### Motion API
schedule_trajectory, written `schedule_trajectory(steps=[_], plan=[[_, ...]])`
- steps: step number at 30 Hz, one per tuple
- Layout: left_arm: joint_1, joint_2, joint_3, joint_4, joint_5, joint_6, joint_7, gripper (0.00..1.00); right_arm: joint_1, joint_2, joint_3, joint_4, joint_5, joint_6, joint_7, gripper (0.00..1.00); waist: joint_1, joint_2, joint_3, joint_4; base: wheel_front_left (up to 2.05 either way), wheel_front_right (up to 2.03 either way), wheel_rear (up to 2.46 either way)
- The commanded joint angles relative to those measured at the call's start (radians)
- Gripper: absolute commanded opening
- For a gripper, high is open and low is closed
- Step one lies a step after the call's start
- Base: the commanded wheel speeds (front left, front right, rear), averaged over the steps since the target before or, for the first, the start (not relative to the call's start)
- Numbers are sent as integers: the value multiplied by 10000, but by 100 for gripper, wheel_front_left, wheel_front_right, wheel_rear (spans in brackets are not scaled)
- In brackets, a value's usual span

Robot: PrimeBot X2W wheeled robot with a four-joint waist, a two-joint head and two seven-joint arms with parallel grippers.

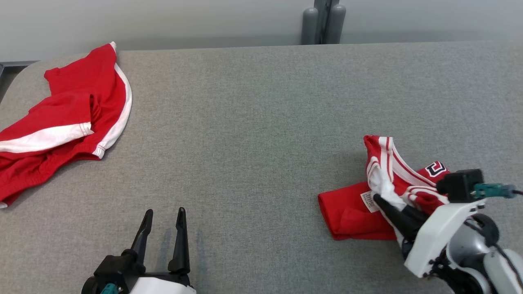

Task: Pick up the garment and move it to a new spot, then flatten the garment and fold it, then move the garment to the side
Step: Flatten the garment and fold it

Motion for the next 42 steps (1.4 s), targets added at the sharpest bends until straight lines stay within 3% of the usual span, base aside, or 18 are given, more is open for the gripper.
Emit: schedule_trajectory(steps=[1, 4, 10, 11, 12, 16, 19, 23, 27, 28, 29, 31, 36, 42], plan=[[65, 32, -17, 32, -16, -14, -18, 100, -168, 168, 112, 216, -182, 6, -202, 0, 0, -1, 7, 69, 0, 0, 0], [79, 32, -62, 97, -2, -17, -18, 100, -312, 790, 563, 1012, -560, 6, -614, 0, 0, -1, -27, 230, 0, 0, 0], [170, 31, 104, 133, 4, 24, -18, 100, -557, 1097, 1174, 1856, -1070, 6, -1158, 0, 0, -1, -130, 347, 0, 0, 0], [187, 30, 130, 134, -8, 27, -18, 100, -577, 1105, 1305, 1919, -1143, 6, -1254, 31, 0, -1, -149, 338, 0, 0, 0], [230, 28, 136, 152, -21, 23, -18, 100, -530, 1098, 1480, 1942, -1142, 6, -1281, 100, 0, -1, -174, 325, 0, 0, 0], [434, 32, 159, 267, -100, 64, -18, 100, -200, 695, 2181, 1418, -1108, 6, -1434, 100, 0, -1, -451, 255, 0, 0, 0], [628, 35, 358, 255, -219, 172, -18, 100, 331, 245, 2241, 294, -946, 4, -1786, 100, 0, -1, -831, 160, 0, 0, 0], [995, 32, 662, 92, -393, 310, -16, 100, 1414, -242, 812, -1185, -991, 3, -2472, 100, 0, -1, -1250, -14, 0, 0, 0], [1194, 32, 681, -126, -553, 403, -16, 100, 2264, -172, -1030, -1414, -1455, 6, -3130, 100, 0, -1, -1386, -198, 0, 0, 0], [1214, 30, 631, -143, -590, 401, -18, 100, 2349, -131, -1327, -1246, -1692, 6, -3311, 86, 0, -1, -1389, -226, 0, 0, 0], [1191, 30, 578, -153, -590, 394, -16, 100, 2406, -19, -1590, -1002, -1880, 6, -3512, 40, 0, -1, -1377, -249, 0, 0, 0], [1087, 35, 500, -174, -591, 403, -16, 100, 2347, 46, -1746, -287, -2432, 6, -3818, 0, 0, -1, -1313, -279, 0, 0, 0], [793, 35, 320, -154, -444, 327, -18, 100, 1446, 255, -1272, 1389, -3259, 6, -4429, 0, 0, -1, -998, -271, 0, 0, 0], [497, 36, 296, -3, -290, 159, -18, 100, 4, 874, 52, 3936, -4144, 6, -5336, 0, 0, -1, -717, -40, 0, 0, 0]])
